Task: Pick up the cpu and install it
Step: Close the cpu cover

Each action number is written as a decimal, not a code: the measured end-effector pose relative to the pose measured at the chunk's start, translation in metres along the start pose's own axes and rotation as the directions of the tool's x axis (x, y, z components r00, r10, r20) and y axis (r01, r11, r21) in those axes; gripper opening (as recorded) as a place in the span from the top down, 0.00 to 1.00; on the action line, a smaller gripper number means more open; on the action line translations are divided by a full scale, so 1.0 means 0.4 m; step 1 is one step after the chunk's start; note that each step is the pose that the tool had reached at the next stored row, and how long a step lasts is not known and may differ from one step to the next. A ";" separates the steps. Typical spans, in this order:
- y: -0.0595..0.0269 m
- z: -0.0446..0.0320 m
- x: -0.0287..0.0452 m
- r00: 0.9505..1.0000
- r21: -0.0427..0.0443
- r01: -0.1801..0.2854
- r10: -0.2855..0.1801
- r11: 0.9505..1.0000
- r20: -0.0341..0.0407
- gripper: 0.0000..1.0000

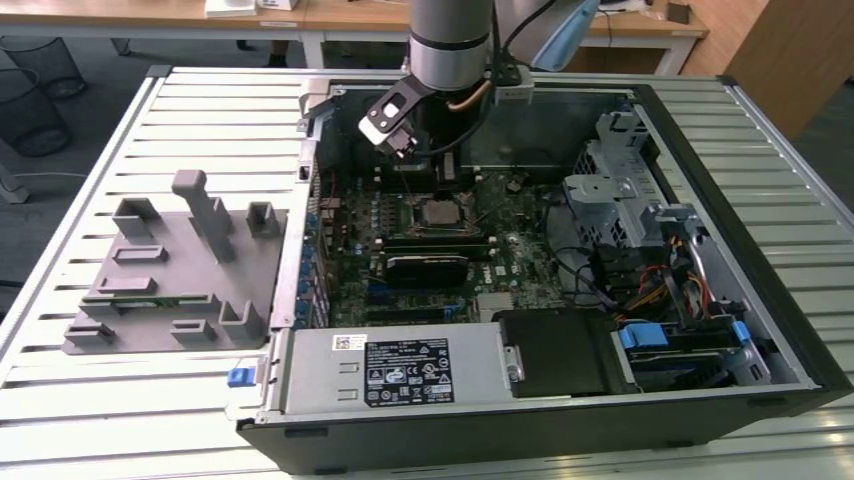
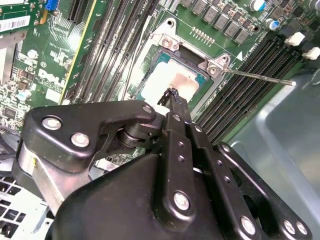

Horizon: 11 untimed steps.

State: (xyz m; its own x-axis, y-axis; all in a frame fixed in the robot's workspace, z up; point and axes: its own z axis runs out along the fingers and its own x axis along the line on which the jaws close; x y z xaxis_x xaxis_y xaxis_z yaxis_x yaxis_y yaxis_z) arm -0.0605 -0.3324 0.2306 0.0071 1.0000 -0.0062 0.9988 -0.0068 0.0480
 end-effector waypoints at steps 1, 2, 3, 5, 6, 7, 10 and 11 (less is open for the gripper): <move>0.000 -0.003 0.000 1.000 0.000 0.000 0.000 1.000 0.000 0.89; 0.000 -0.006 0.000 1.000 0.000 0.000 0.000 1.000 0.000 0.89; 0.000 -0.008 0.000 1.000 0.000 0.000 0.000 1.000 0.000 0.89; 0.001 -0.012 0.000 1.000 0.000 0.000 0.000 1.000 0.000 0.89; 0.001 -0.015 0.000 1.000 0.000 0.000 0.000 1.000 0.000 0.89; 0.001 -0.018 0.000 1.000 0.000 0.000 0.000 1.000 0.000 0.89; 0.001 -0.030 0.000 1.000 0.000 0.000 0.000 1.000 0.000 0.89; 0.002 -0.034 0.000 1.000 0.000 0.000 0.000 1.000 0.000 0.89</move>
State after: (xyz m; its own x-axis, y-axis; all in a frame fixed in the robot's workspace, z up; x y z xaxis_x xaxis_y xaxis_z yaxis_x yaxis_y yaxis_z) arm -0.0606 -0.3324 0.2444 0.0070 1.0000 -0.0062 0.9988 -0.0067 0.0479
